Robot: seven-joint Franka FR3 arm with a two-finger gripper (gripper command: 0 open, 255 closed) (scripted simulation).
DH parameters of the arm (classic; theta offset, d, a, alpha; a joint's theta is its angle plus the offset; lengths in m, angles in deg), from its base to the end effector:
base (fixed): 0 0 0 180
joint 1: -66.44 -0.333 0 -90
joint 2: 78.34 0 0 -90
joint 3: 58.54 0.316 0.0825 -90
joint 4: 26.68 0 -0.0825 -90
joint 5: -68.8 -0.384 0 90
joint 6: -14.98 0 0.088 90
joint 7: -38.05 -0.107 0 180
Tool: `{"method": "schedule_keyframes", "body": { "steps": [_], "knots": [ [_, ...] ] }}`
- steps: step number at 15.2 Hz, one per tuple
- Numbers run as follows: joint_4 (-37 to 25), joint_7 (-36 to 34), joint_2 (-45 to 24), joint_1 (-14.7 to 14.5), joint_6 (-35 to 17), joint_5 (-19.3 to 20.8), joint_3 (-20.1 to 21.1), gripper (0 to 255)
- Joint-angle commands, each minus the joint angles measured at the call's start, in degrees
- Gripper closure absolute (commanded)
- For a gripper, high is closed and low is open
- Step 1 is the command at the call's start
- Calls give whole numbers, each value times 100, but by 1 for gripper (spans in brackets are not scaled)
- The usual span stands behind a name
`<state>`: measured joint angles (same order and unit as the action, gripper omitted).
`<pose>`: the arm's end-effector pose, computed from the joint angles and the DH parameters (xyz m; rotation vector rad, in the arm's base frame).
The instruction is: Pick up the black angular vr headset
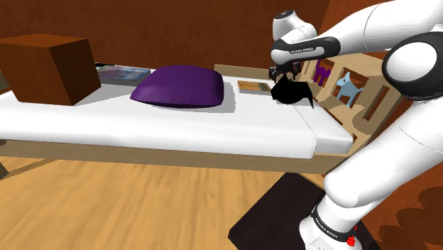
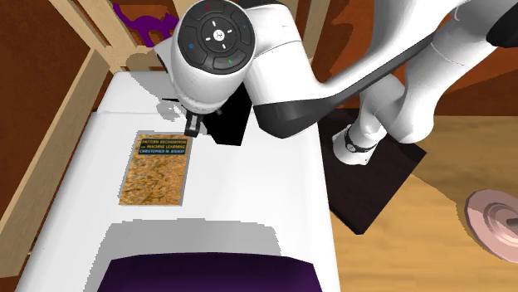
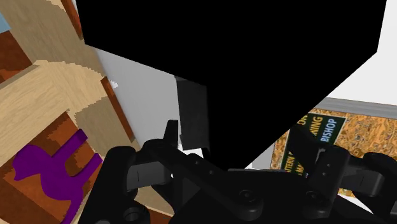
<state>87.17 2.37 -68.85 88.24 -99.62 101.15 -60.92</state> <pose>0.4694 -0.2478 0.5621 2.3861 -1.0818 0.3039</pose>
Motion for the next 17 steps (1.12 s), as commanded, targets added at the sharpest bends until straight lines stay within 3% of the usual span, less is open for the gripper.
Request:
{"method": "schedule_keyframes", "body": {
  "steps": [1,2,11,17],
  "knots": [
    [52,-28,7,1,-40,12,1,0],
    [58,-28,10,1,-44,12,-1,255],
    [52,-28,7,1,-40,12,1,255],
    [-373,189,19,-19,350,-84,20,255]
  ]
}}
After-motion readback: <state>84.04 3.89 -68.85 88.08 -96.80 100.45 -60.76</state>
